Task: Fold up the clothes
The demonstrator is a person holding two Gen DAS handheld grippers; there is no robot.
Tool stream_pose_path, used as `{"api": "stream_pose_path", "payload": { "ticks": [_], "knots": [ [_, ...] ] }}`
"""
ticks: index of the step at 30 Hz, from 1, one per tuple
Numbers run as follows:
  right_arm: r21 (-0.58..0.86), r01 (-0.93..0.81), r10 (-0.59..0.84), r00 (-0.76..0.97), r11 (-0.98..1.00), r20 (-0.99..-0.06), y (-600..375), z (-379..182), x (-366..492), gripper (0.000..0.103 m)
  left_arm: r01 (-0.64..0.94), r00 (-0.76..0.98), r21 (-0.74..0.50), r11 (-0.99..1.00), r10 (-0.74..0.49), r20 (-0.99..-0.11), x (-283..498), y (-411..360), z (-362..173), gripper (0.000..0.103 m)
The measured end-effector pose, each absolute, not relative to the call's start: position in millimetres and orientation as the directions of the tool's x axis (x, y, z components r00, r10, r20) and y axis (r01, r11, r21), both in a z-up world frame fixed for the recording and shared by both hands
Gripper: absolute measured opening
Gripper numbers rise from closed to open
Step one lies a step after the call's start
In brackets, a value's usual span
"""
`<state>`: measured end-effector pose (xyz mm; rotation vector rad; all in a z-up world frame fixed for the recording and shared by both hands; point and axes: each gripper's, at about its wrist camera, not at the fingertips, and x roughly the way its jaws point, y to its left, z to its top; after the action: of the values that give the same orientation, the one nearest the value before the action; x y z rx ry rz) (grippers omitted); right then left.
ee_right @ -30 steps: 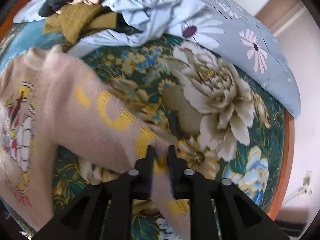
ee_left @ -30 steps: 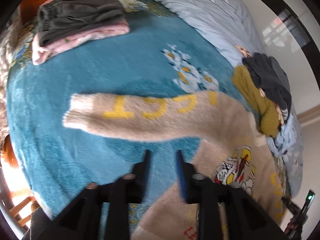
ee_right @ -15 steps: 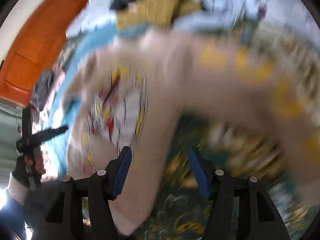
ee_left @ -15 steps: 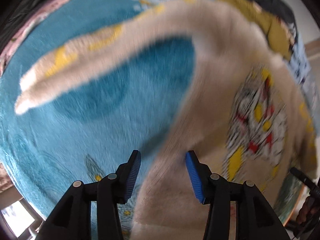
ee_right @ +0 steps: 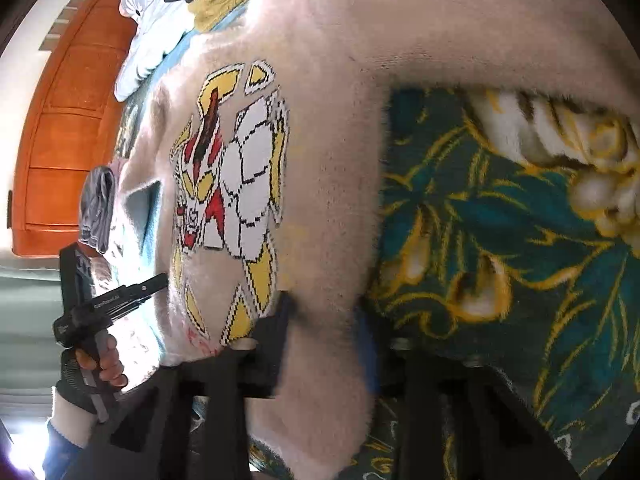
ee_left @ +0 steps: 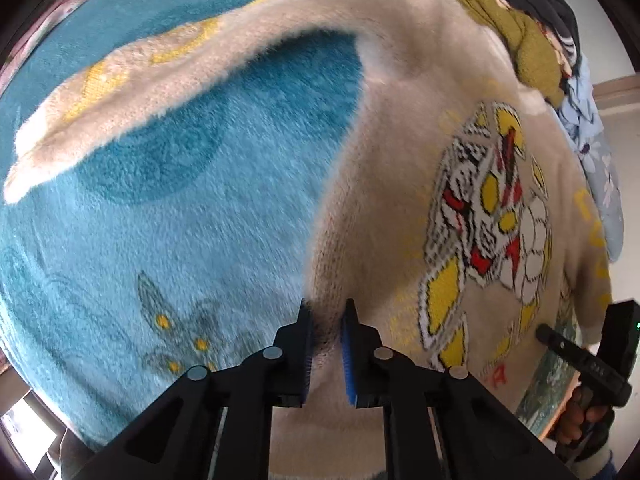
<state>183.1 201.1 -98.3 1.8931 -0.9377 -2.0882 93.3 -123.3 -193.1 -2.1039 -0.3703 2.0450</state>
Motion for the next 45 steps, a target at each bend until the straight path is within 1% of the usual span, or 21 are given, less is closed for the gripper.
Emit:
{"api": "stream_pose_path", "payload": {
  "ticks": [3, 6, 8, 10, 13, 14, 15, 17, 19, 20, 21, 23, 27, 28, 31, 33, 36, 40, 41, 44, 45],
  "knots": [
    [0.522, -0.262, -0.497, -0.161, -0.811, -0.853, 198.5, -90.7, 183.2, 0.015, 0.035, 0.067, -0.316, -0.948, 0.318, -0.946, 103.9, -116.7, -190.2, 0.012],
    [0.501, -0.223, -0.483, -0.136, -0.836, -0.865, 195.6, -77.8, 183.5, 0.012, -0.011, 0.132, -0.328, -0.945, 0.323, -0.937, 117.1, -106.4, -190.6, 0.012],
    [0.481, -0.189, -0.467, -0.116, -0.856, -0.876, 194.2, -67.5, 184.8, 0.011, -0.049, 0.166, -0.324, -0.945, 0.312, -0.935, 124.1, -99.0, -191.9, 0.012],
    [0.463, -0.172, -0.452, -0.098, -0.87, -0.887, 195.1, -63.3, 188.7, 0.011, -0.056, 0.159, -0.303, -0.951, 0.291, -0.943, 124.9, -97.6, -191.2, 0.012],
    [0.472, -0.191, -0.46, -0.104, -0.861, -0.882, 198.8, -68.1, 189.6, 0.011, -0.053, 0.128, -0.289, -0.956, 0.281, -0.951, 123.5, -99.0, -184.7, 0.016],
    [0.477, -0.199, -0.465, -0.107, -0.856, -0.879, 200.1, -69.9, 189.6, 0.012, -0.045, 0.12, -0.295, -0.955, 0.288, -0.95, 123.1, -100.3, -182.6, 0.021],
    [0.482, -0.204, -0.467, -0.117, -0.852, -0.876, 202.1, -69.5, 189.0, 0.014, -0.037, 0.109, -0.299, -0.953, 0.294, -0.95, 122.5, -101.9, -179.9, 0.023],
    [0.49, -0.214, -0.468, -0.144, -0.845, -0.872, 207.2, -65.5, 187.0, 0.015, -0.007, 0.072, -0.32, -0.947, 0.319, -0.945, 119.9, -107.6, -171.2, 0.036],
    [0.498, -0.222, -0.469, -0.172, -0.838, -0.866, 212.3, -61.5, 185.0, 0.017, 0.032, 0.023, -0.349, -0.937, 0.349, -0.937, 116.2, -114.9, -160.4, 0.043],
    [0.501, -0.247, -0.462, -0.2, -0.83, -0.864, 222.1, -59.6, 186.4, 0.019, 0.054, -0.008, -0.36, -0.931, 0.36, -0.933, 114.4, -119.9, -154.7, 0.048],
    [0.503, -0.284, -0.449, -0.237, -0.816, -0.862, 236.9, -57.9, 189.5, 0.026, 0.086, -0.051, -0.375, -0.923, 0.372, -0.927, 112.4, -127.0, -147.8, 0.051],
    [0.509, -0.357, -0.416, -0.309, -0.783, -0.855, 266.6, -54.4, 195.6, 0.036, 0.169, -0.156, -0.418, -0.892, 0.395, -0.905, 109.5, -146.3, -133.4, 0.058],
    [0.516, -0.571, -0.297, -0.435, -0.639, -0.85, 331.6, -62.3, 217.6, 0.036, 0.312, -0.389, -0.532, -0.787, 0.405, -0.827, 129.7, -190.1, -108.1, 0.063],
    [0.524, -0.624, -0.268, -0.461, -0.579, -0.846, 350.0, -66.3, 225.7, 0.036, 0.343, -0.433, -0.555, -0.758, 0.397, -0.809, 133.5, -200.4, -104.6, 0.066],
    [0.567, -0.732, -0.199, -0.534, -0.378, -0.822, 396.8, -80.2, 249.7, 0.036, 0.41, -0.528, -0.628, -0.661, 0.39, -0.755, 135.5, -235.5, -104.6, 0.066],
    [0.592, -0.763, -0.152, -0.573, -0.261, -0.805, 418.8, -88.3, 262.7, 0.036, 0.44, -0.568, -0.663, -0.606, 0.384, -0.728, 117.1, -249.8, -115.0, 0.066],
    [0.611, -0.774, -0.118, -0.6, -0.164, -0.791, 431.9, -100.9, 267.3, 0.037, 0.467, -0.6, -0.689, -0.554, 0.373, -0.708, 108.2, -250.8, -123.0, 0.066],
    [0.635, -0.771, -0.084, -0.63, -0.049, -0.772, 441.1, -114.7, 270.3, 0.037, 0.499, -0.595, -0.686, -0.53, 0.366, -0.715, 111.5, -256.5, -127.6, 0.066],
    [0.636, -0.771, -0.08, -0.632, -0.033, -0.771, 444.8, -113.3, 270.1, 0.036, 0.504, -0.594, -0.688, -0.522, 0.368, -0.715, 110.3, -256.8, -129.9, 0.066],
    [0.607, -0.791, -0.048, -0.605, -0.073, -0.795, 457.0, -95.6, 263.4, 0.012, 0.507, -0.596, -0.695, -0.51, 0.376, -0.71, 107.2, -257.4, -132.6, 0.066],
    [0.597, -0.796, -0.035, -0.597, -0.102, -0.802, 461.6, -88.0, 259.8, 0.012, 0.504, -0.598, -0.699, -0.507, 0.379, -0.706, 105.8, -256.7, -132.3, 0.066]
  ]
}}
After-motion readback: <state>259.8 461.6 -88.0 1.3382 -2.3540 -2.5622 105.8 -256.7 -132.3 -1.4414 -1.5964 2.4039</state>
